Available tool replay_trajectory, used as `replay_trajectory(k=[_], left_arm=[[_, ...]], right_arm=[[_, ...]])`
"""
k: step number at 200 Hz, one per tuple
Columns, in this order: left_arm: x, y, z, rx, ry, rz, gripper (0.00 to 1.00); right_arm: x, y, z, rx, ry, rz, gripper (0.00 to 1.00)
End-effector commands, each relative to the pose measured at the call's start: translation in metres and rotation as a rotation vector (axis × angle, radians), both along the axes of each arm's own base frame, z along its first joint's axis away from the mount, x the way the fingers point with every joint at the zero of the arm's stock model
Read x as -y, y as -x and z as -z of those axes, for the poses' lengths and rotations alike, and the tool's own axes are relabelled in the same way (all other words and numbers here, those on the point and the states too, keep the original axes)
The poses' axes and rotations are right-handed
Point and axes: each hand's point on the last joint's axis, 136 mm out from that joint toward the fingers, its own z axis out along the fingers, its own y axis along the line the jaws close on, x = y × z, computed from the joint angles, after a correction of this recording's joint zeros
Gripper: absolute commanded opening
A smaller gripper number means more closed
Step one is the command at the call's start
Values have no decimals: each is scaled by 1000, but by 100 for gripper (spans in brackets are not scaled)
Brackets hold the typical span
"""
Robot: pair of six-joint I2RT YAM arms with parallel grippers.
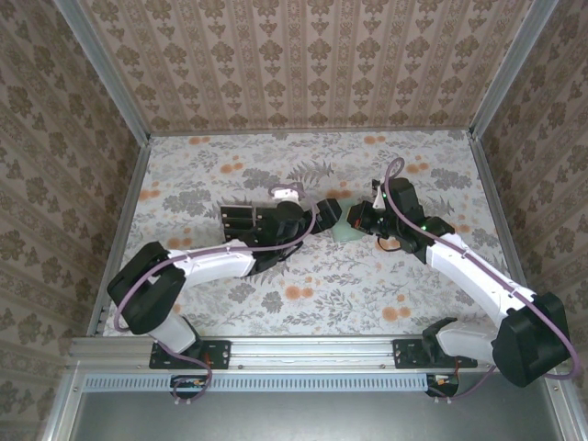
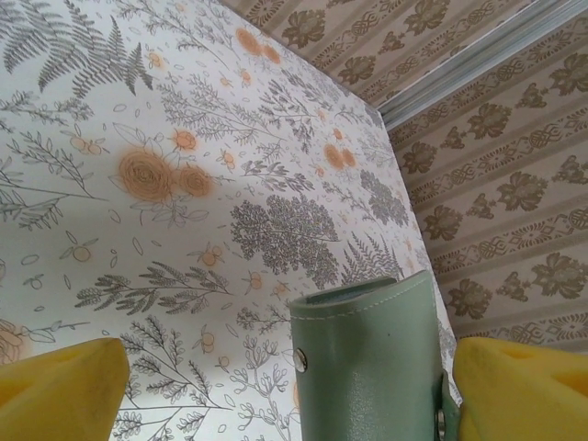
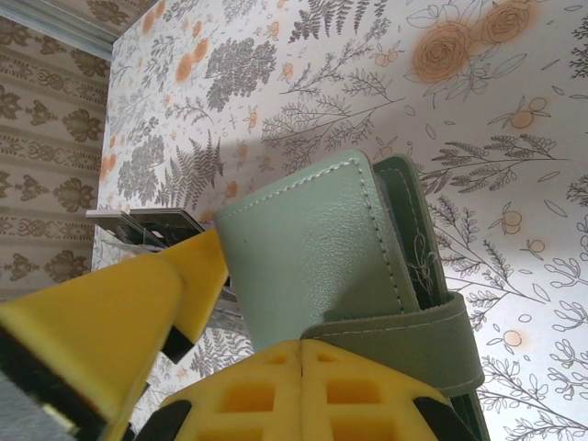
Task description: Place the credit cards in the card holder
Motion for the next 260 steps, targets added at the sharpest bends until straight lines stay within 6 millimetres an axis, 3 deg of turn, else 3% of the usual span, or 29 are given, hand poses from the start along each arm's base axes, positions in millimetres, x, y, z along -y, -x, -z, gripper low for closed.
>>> replay_trajectory(k=[1,25,52,90,120,192,223,242,251,260], left_arm=[[6,-1,-4,5,73,-22,100],[10,0,-3,5,108,-28,96],[13,-1,-1,6,174,-35,80],[15,-2,1,8,251,-42,42],[12,-2,0,23,255,-49,0],[-7,2,-2,76,175,-72,0],[-6,3,-6,89,168,-61,0],[-6,3,-9,94,171,-59,0],[-6,3,-11,97,176,-58,0],[-5,3,-12,97,177,-57,0]], right_arm=[[-9,-1,-29,59,-56,-20,0],[-11,0,-30,60,-63,-26,0],[-13,1,-31,63,-67,-30,0],[-12,4,-28,58,-62,-32,0],[-7,5,-25,58,-30,-21,0],[36,3,-17,55,74,67,0],[28,2,-14,55,50,18,0],[16,5,-8,47,16,-46,42],[13,7,-5,46,4,-62,53],[10,9,-2,46,1,-75,58]])
